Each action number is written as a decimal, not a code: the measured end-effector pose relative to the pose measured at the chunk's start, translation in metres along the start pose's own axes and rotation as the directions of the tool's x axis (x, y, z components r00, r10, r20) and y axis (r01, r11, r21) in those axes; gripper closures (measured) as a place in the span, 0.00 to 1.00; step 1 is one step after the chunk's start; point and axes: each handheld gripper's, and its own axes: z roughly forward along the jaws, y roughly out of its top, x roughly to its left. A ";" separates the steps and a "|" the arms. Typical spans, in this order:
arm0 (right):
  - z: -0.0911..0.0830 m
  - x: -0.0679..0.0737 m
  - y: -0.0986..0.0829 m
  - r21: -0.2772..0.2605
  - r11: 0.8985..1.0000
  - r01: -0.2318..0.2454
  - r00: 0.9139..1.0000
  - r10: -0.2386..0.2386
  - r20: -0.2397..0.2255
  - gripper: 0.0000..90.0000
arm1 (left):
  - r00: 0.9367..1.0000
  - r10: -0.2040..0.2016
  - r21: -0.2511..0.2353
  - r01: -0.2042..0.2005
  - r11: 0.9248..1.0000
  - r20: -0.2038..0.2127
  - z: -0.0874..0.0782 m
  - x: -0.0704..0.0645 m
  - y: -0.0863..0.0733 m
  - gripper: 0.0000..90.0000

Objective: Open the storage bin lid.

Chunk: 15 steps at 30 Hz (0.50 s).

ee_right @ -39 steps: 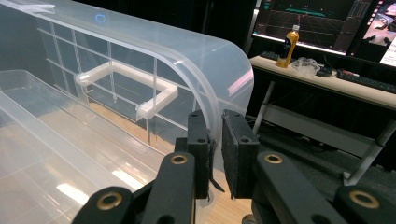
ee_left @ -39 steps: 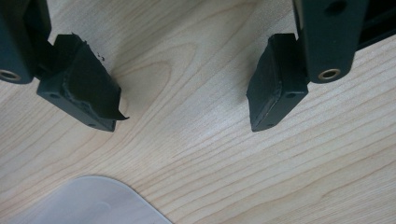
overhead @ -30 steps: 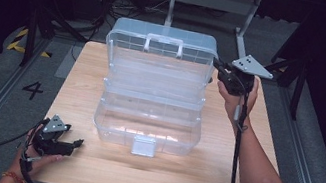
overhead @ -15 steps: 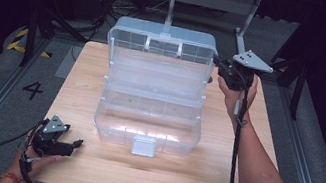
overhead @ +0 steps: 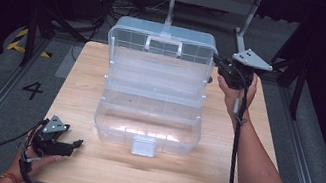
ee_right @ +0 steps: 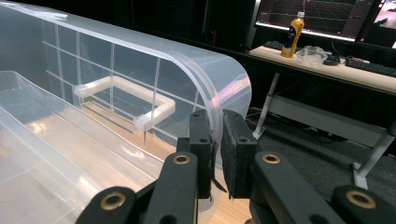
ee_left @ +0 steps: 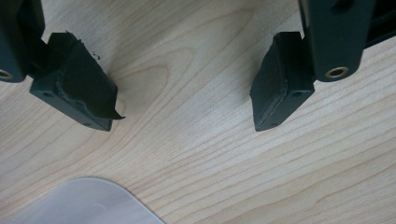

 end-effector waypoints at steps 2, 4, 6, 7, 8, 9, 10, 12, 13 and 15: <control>-0.001 0.001 0.001 0.005 1.000 0.008 1.000 -0.008 0.004 0.93 | 1.000 -0.012 0.003 0.012 1.000 -0.006 -0.001 0.000 -0.001 0.26; -0.001 0.001 0.001 0.005 1.000 0.007 1.000 -0.007 -0.001 0.93 | 1.000 -0.013 0.001 0.013 1.000 -0.009 -0.001 0.000 -0.001 0.26; 0.000 0.000 0.001 0.004 1.000 0.002 1.000 -0.002 -0.003 0.93 | 1.000 -0.011 0.001 0.011 1.000 -0.009 -0.001 0.000 -0.001 0.26; 0.000 0.000 0.001 0.004 1.000 0.002 1.000 -0.002 -0.003 0.93 | 1.000 -0.011 0.001 0.011 1.000 -0.009 -0.001 0.000 -0.001 0.26; 0.000 -0.001 0.001 0.004 1.000 0.003 1.000 -0.003 -0.004 0.93 | 1.000 -0.011 0.001 0.011 1.000 -0.008 -0.001 0.000 -0.001 0.26; 0.001 -0.001 0.000 0.002 1.000 0.004 1.000 -0.004 -0.005 0.93 | 1.000 -0.012 0.002 0.012 1.000 -0.006 -0.001 0.000 -0.001 0.25; 0.002 -0.002 0.001 0.002 1.000 0.005 1.000 -0.005 -0.008 0.93 | 1.000 -0.010 0.001 0.010 1.000 -0.005 -0.001 0.000 -0.001 0.25; 0.004 -0.003 0.002 0.009 1.000 0.007 1.000 -0.006 -0.009 0.93 | 1.000 -0.008 0.004 0.008 1.000 -0.003 -0.001 0.001 -0.001 0.25; 0.005 -0.004 0.002 0.011 1.000 0.003 1.000 -0.003 -0.012 0.93 | 1.000 -0.010 0.003 0.010 1.000 -0.002 -0.001 0.001 -0.001 0.25; 0.006 -0.004 0.003 0.015 1.000 0.003 1.000 -0.003 -0.010 0.93 | 1.000 -0.014 0.005 0.014 1.000 0.000 -0.001 0.001 -0.001 0.24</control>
